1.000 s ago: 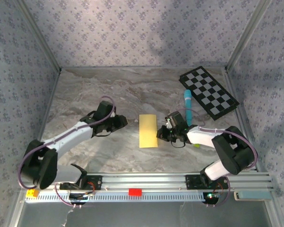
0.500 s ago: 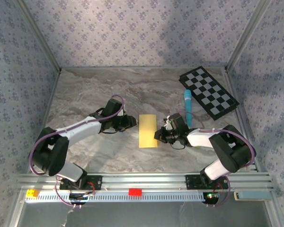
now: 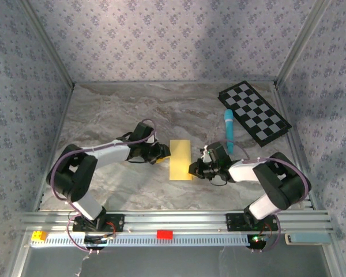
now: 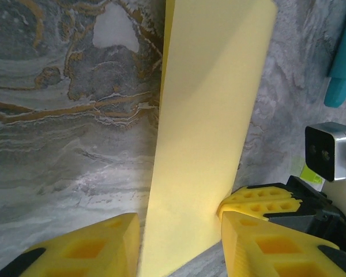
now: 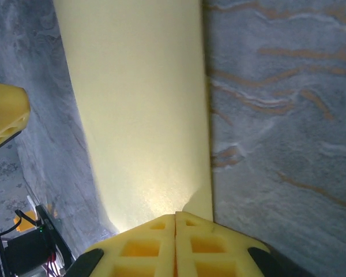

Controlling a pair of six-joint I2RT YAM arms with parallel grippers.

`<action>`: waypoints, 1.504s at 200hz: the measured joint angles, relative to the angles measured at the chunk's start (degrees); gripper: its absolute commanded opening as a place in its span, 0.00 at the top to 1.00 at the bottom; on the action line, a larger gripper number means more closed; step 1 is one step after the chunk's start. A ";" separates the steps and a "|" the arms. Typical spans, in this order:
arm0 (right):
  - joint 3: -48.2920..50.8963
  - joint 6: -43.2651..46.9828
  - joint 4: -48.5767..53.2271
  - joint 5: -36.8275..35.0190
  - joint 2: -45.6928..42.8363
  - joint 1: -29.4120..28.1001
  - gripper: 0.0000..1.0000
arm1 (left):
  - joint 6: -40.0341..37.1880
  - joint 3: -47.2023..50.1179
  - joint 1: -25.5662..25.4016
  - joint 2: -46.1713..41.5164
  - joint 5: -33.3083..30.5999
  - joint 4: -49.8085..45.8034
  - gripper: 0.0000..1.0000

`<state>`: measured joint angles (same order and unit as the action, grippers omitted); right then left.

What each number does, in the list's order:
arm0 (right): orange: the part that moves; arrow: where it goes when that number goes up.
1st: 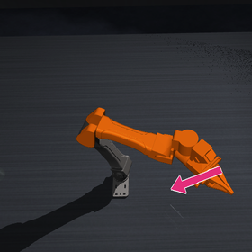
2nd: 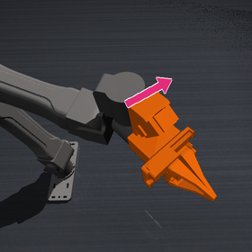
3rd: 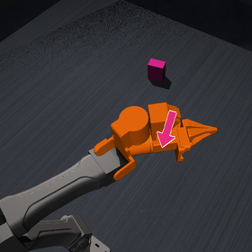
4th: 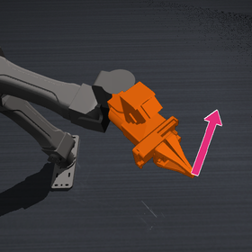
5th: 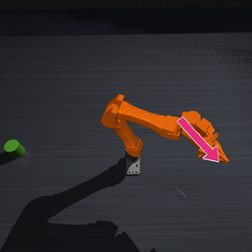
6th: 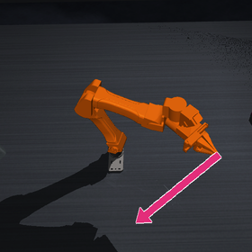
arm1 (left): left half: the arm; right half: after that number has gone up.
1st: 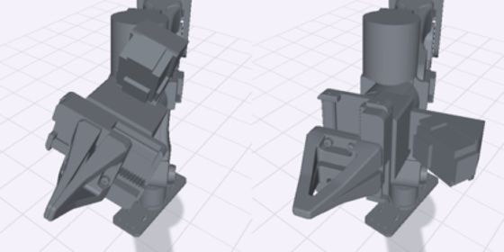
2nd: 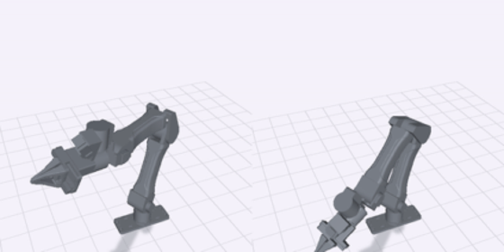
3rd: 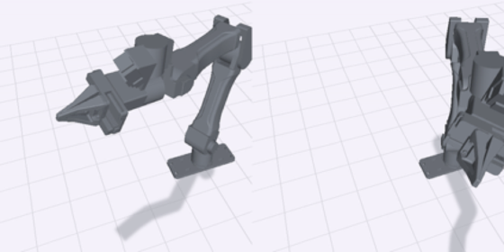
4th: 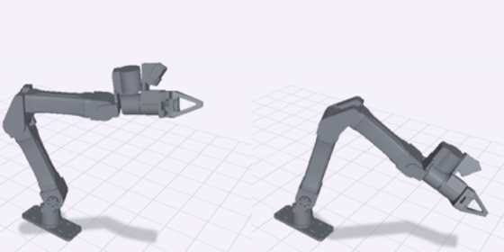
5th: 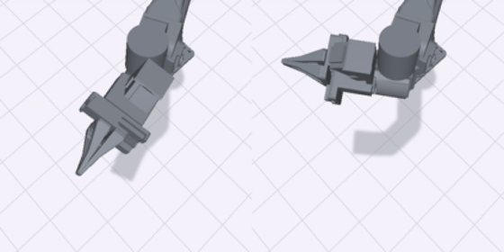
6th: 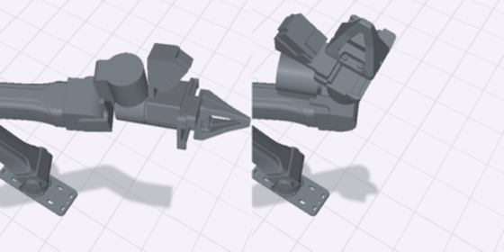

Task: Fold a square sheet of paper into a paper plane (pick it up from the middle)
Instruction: Third fold the triangle at the center of the table.

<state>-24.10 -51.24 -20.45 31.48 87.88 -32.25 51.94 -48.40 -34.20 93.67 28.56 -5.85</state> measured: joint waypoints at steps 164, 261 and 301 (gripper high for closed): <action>-0.35 -0.22 -0.28 1.99 0.92 0.96 0.91 | 2.08 -2.58 -0.13 8.20 3.76 1.49 0.70; -0.83 -0.46 0.37 2.43 0.81 1.01 0.84 | 3.85 -2.58 -0.48 9.29 5.27 3.17 0.96; -1.53 0.87 3.04 0.42 -1.60 0.26 0.72 | 5.16 -2.56 -0.48 7.85 4.39 3.06 0.98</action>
<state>-25.63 -50.37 -17.41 31.90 86.28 -31.99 57.10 -50.96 -34.68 101.51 32.95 -2.79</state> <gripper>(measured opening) 0.237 0.047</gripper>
